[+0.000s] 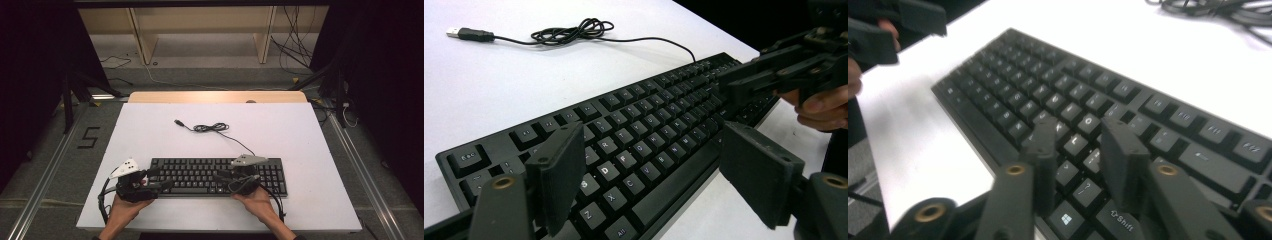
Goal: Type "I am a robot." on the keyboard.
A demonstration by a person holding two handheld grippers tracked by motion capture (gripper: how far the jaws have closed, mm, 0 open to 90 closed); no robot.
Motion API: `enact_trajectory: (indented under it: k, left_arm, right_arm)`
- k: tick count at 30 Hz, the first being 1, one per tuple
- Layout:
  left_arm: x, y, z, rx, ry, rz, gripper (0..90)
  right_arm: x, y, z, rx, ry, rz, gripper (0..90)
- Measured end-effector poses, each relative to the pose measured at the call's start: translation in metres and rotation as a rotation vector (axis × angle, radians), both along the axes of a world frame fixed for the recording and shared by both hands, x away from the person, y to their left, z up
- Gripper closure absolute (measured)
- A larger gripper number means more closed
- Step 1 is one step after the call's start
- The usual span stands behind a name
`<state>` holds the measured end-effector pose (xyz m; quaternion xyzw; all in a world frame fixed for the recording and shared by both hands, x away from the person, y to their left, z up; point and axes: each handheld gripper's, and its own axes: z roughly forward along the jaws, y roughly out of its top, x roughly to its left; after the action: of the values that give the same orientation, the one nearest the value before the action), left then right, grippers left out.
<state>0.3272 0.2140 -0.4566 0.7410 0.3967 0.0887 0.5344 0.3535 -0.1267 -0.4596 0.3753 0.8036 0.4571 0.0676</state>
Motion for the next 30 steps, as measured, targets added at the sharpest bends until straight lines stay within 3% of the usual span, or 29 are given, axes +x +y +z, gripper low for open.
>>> enact_trajectory:
  k: [9,19,30]
  left_arm:
    - [0.0,0.001,0.0,-0.006,0.005,-0.002,26.0]
    - [0.001,0.0,0.0,-0.004,0.01,-0.007,25.7]
    - [0.001,0.001,0.0,-0.006,0.011,-0.01,25.5]
  right_arm:
    - [-0.005,-0.013,0.011,0.044,-0.035,-0.018,50.9]
    - [-0.012,-0.033,0.018,0.086,-0.072,-0.046,42.3]
    - [-0.018,-0.046,0.02,0.099,-0.098,-0.063,37.6]
